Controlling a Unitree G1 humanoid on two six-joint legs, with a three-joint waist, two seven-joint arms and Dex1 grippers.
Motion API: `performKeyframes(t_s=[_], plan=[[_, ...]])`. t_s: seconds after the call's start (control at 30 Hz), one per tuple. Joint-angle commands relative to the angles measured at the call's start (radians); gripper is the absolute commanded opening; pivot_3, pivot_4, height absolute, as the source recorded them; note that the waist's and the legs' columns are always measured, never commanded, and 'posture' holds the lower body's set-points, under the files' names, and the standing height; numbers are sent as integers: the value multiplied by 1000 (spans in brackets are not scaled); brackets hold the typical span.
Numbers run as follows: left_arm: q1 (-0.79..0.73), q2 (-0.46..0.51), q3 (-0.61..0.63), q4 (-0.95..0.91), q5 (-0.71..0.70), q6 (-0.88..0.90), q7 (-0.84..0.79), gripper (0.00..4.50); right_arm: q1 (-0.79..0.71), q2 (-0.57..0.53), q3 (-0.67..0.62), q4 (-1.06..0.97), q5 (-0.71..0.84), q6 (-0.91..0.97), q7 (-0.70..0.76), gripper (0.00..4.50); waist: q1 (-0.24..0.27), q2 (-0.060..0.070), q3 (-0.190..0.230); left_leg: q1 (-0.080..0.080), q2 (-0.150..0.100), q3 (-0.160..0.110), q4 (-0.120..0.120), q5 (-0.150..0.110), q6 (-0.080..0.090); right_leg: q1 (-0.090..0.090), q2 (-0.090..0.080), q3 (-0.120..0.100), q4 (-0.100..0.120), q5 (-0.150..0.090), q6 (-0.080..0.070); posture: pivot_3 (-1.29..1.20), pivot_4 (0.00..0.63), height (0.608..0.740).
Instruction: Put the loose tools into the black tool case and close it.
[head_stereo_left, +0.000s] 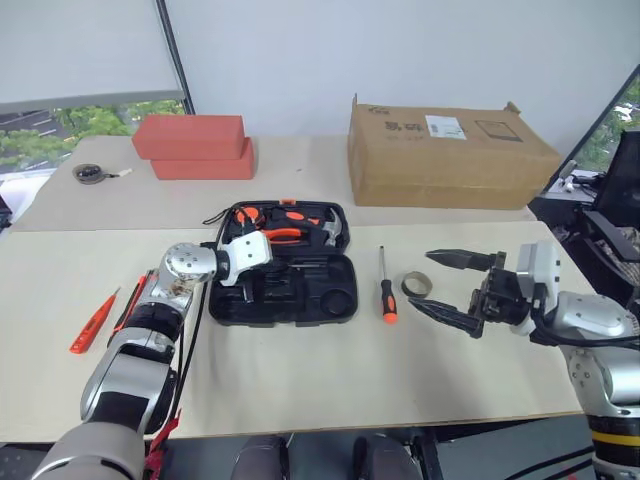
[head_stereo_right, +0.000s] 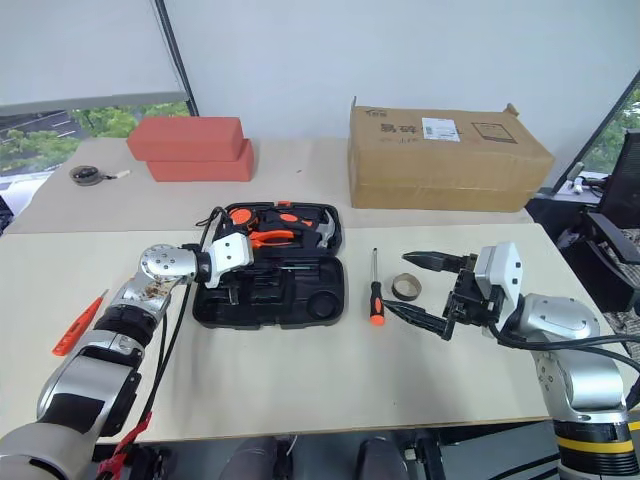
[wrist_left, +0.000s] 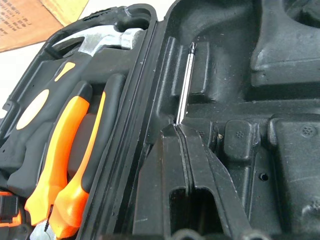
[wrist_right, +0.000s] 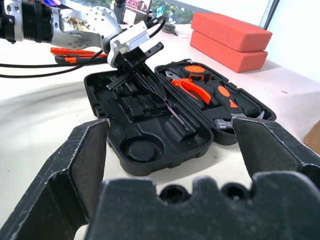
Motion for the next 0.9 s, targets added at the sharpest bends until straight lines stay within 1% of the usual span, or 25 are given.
performKeyframes(t_s=[0.03, 0.1, 0.2, 0.27, 0.3, 0.33, 0.4, 0.43, 0.5, 0.53, 0.57, 0.6, 0.63, 0.67, 0.77, 0.8, 0.9], plan=[[10, -3, -5, 77, 31, 6, 20, 27, -12, -27, 7, -48, -29, 33, -49, 4500, -1, 0, 0, 4, 0, 0, 0, -1, -1, 3, 0, 0, 0, -1, -2, 0, 150, 713], [0, -18, 44, 65, -36, 26, 1, 27, -7, -29, 31, -54, -81, 59, -105, 4500, 0, 1, 0, 6, 1, -1, 0, -4, -7, 4, 0, 1, 0, -3, -4, 0, 150, 713], [-2, -35, 128, -30, -172, 93, -97, 27, 10, -29, 93, -70, -200, 151, -246, 4500, 1, 0, 0, 4, 1, -1, 0, -3, -6, 3, 0, 1, 0, -2, -4, 0, 150, 713], [9, -27, 170, -130, -256, 160, -158, 27, 9, -1, 142, -91, -288, 197, -352, 4500, 0, 0, 0, -2, 0, -1, 0, 0, 1, -3, 0, 1, 0, 0, 0, 0, 150, 713], [18, -20, 186, -182, -289, 196, -178, 27, 4, 23, 157, -102, -308, 222, -400, 4500, 0, 0, 0, -10, 0, 0, 0, 1, 1, -11, 0, 2, 0, 1, 0, 0, 150, 713], [32, -8, 201, -252, -332, 255, -208, 27, -9, 48, 169, -106, -308, 272, -439, 4500, 1, 0, 0, -16, 0, 0, 1, 1, 2, -15, 1, 2, 1, 5, -5, 0, 150, 713], [66, 23, 215, -381, -401, 350, -279, 525, -22, 86, 188, -123, -293, 353, -476, 4500, 0, 0, 0, -16, -1, 1, 1, 1, 3, -15, 1, 2, 1, 6, -4, 0, 150, 713], [88, 45, 216, -451, -438, 409, -320, 622, -25, 104, 196, -138, -286, 402, -498, 4500, -2, 0, 0, -16, -1, 2, 1, 1, 2, -15, 2, 2, 1, 5, -3, 0, 150, 713], [123, 93, 217, -578, -496, 523, -372, 1380, -35, 142, 210, -148, -310, 481, -566, 4500, -4, 0, 0, -17, -1, 3, 0, 1, 2, -15, 2, 2, 0, 5, -2, 0, 150, 713], [138, 124, 216, -639, -521, 581, -394, 1672, -40, 157, 223, -145, -325, 503, -589, 4500, -7, 0, 0, -16, -2, 3, 0, 1, 3, -14, 2, 3, 0, 4, -1, 0, 150, 713], [155, 159, 211, -698, -538, 627, -416, 2090, -42, 166, 236, -149, -334, 533, -604, 4500, -8, 0, 0, -16, -2, 3, 0, 0, 3, -14, 2, 3, -1, 4, -1, 0, 150, 713], [170, 190, 207, -747, -550, 662, -434, 2392, -45, 176, 245, -154, -336, 565, -620, 4500, -8, 0, 0, -16, -2, 3, 0, 0, 3, -14, 2, 3, -1, 4, -1, 0, 150, 713], [181, 210, 205, -781, -558, 689, -444, 2812, -48, 183, 249, -160, -336, 587, -632, 4500, -9, 0, 0, -16, -2, 2, 0, -1, 4, -14, 2, 3, -2, 3, 0, 0, 150, 713], [190, 233, 205, -816, -568, 717, -451, 3085, -52, 190, 258, -168, -335, 611, -639, 4500, -8, 0, 0, -16, -2, 2, 0, -2, 5, -14, 2, 3, -2, 3, 0, 0, 150, 713], [215, 305, 198, -899, -571, 768, -482, 4210, -55, 200, 287, -190, -333, 649, -647, 4500, 0, 1, 1, -15, -2, -1, 0, -2, 5, -12, 2, 4, -2, 1, 2, 0, 150, 713], [223, 331, 195, -922, -570, 781, -496, 4394, -56, 207, 293, -196, -330, 671, -653, 4500, 0, 1, 1, -15, -2, -1, 1, -2, 5, -11, 2, 5, -2, -1, 6, 0, 150, 713], [232, 376, 191, -963, -551, 782, -506, 4394, -63, 217, 304, -193, -344, 705, -681, 4500, -2, 1, 1, -14, -3, -1, 1, -2, 5, -12, 2, 8, -2, -3, 0, 0, 150, 713]])
